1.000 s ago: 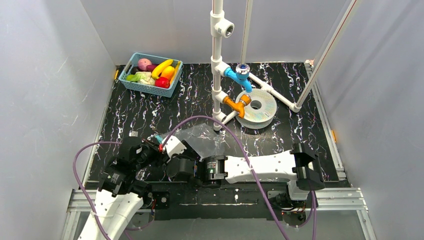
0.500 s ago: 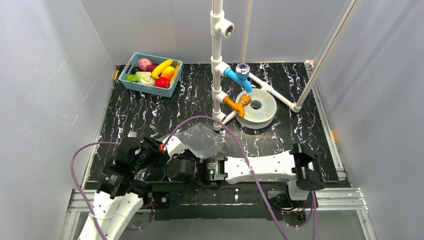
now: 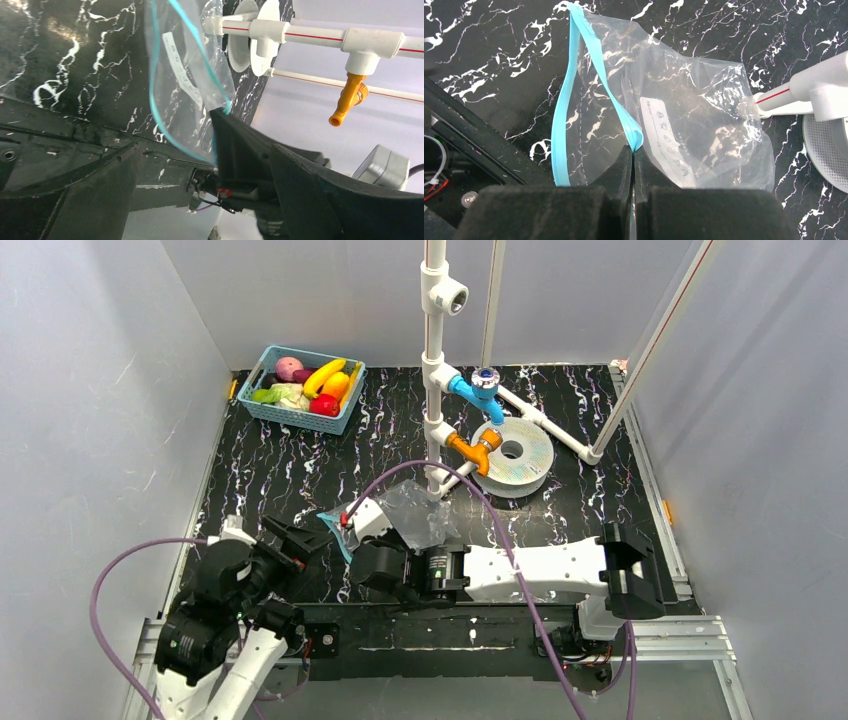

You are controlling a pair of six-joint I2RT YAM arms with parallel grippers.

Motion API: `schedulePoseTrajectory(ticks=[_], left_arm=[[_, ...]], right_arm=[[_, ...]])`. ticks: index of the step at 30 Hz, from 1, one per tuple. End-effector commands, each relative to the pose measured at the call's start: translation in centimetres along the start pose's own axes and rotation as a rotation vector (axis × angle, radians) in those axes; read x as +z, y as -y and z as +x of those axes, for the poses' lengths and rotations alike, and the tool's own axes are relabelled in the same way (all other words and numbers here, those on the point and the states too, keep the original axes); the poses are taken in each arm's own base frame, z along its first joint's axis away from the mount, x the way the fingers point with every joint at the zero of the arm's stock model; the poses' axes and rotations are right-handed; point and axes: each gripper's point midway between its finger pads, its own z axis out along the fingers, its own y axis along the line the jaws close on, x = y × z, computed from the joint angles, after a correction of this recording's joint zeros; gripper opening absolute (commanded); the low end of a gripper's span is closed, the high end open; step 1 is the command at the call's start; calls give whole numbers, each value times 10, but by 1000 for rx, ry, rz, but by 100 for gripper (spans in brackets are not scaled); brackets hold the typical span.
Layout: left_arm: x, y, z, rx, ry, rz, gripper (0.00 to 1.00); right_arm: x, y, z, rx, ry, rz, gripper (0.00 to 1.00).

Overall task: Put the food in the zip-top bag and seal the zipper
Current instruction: Open the zipper of the food storage bag at the center of the board.

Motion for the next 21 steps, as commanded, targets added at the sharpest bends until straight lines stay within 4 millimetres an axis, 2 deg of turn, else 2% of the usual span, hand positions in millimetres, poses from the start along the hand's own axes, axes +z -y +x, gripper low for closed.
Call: schedulePoseTrajectory(ticks=[1, 4, 7, 12, 13, 17, 19, 21], left_arm=[[-20, -33, -4, -2, 69, -83, 95], [-15, -44, -6, -25, 95, -86, 86], [2, -46, 6, -59, 27, -63, 85], [37, -33, 26, -92, -113, 12, 85], [41, -27, 28, -86, -131, 38, 87], [45, -24, 31, -41, -163, 39, 86], [45, -25, 31, -34, -162, 40, 75], [44, -25, 31, -31, -157, 50, 58]], right_arm=[[-15, 9, -28, 138, 65, -21, 1], [-19, 11, -37, 182, 78, -46, 1], [-24, 5, -46, 218, 107, -117, 1], [-32, -1, -49, 229, 126, -189, 1], [-32, -2, -48, 225, 124, -201, 1], [-34, -6, -44, 224, 120, -247, 1], [-37, -9, -46, 211, 122, -273, 1], [-38, -11, -47, 193, 126, -290, 1]])
